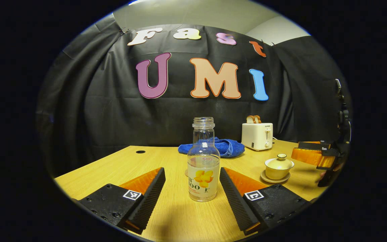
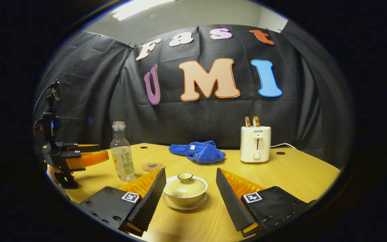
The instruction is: Open the teacup lid with one hand, grasp the water bottle and pour water into the teacup with the other hand; after pouring, place the water bottle on the coaster and then close the teacup lid.
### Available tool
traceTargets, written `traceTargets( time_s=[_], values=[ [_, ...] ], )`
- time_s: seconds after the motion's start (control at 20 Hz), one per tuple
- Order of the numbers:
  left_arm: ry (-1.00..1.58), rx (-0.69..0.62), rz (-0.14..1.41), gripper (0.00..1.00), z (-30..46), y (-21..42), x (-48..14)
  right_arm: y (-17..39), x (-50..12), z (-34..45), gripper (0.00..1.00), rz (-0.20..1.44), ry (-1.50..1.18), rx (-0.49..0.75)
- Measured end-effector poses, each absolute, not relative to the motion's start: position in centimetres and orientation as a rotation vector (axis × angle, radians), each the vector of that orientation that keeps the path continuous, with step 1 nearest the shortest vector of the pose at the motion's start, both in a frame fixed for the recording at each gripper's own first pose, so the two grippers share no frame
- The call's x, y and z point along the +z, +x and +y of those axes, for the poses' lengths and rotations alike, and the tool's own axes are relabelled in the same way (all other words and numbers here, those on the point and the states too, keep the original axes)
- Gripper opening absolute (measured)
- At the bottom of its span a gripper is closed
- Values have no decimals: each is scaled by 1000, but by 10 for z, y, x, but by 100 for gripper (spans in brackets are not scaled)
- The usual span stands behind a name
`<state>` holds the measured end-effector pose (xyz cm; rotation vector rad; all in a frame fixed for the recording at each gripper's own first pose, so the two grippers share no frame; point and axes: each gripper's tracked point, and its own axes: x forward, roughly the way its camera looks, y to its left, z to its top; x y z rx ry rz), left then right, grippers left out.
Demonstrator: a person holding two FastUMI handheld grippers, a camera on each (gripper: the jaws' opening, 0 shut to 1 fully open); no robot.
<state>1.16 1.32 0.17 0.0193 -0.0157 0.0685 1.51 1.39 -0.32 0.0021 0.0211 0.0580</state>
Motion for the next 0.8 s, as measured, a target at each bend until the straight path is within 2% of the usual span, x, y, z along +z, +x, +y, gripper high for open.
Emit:
traceTargets(
  time_s=[0.2, 0.25, 0.5, 0.8],
  values=[
    [23, 67, -13, 95, 16, 10, 1, 30, -12, 23, 92, 72, -3, 68],
    [23, 67, -13, 95, 15, 10, 2, 34, -15, 25, 95, 87, -4, 69],
    [23, 71, -12, 95, 19, 10, 3, 52, -23, 26, 99, 137, -7, 44],
    [23, 72, -12, 95, 19, 10, 2, 64, -32, 26, 54, 185, -4, 31]
  ],
)
